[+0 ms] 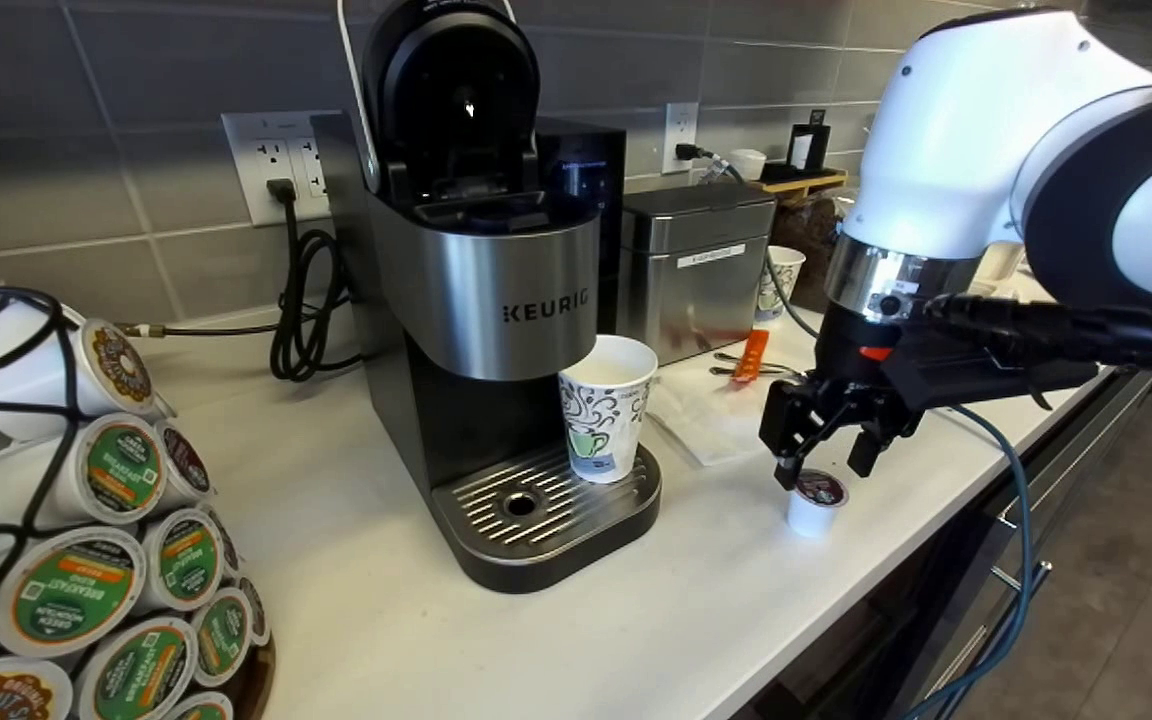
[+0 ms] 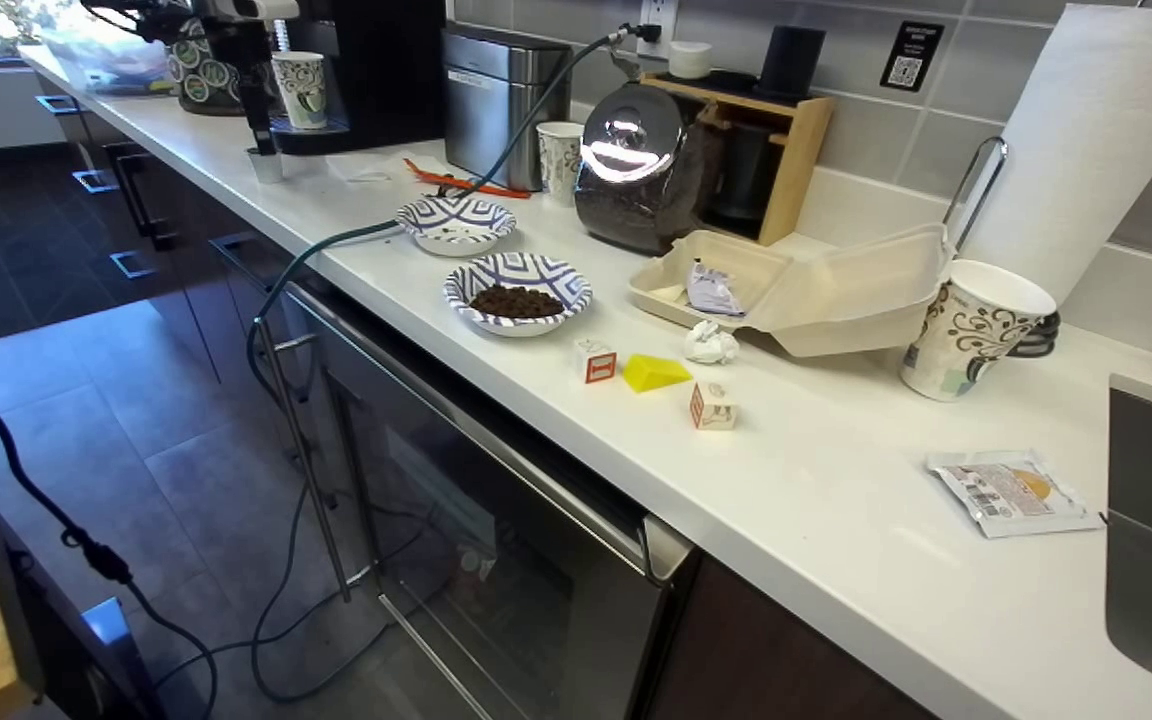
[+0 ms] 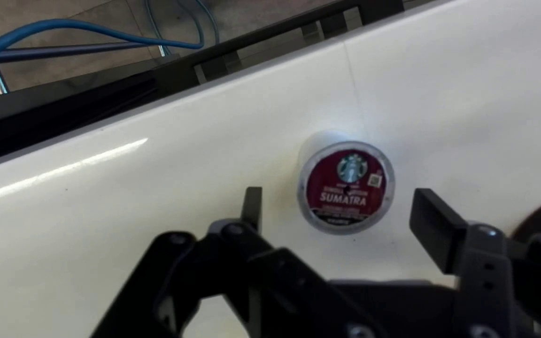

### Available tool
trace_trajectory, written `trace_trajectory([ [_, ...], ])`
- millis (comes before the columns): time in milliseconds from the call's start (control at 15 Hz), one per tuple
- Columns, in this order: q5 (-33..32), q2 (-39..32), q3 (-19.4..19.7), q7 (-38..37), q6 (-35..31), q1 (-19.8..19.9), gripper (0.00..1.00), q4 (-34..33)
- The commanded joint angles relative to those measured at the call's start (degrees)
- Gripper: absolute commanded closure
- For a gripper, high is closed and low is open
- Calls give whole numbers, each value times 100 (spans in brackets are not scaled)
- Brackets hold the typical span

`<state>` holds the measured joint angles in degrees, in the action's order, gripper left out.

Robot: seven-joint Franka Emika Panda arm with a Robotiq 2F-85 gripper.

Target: Remove the white object from the bowl

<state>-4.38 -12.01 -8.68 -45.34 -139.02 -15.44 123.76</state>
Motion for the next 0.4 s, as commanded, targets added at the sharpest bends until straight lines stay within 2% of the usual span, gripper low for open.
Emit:
trace_trajectory([
  [0,977,557,-69,795,72,364,0,222],
  [67,1469,675,-517,1393,24,775,0,262],
  [133,1566,909,-617,1829,-25,913,0,358],
  [267,2231,1236,-657,2780,-166,1072,0,426],
  [333,1717,794,-344,2086,12,720,0,88],
])
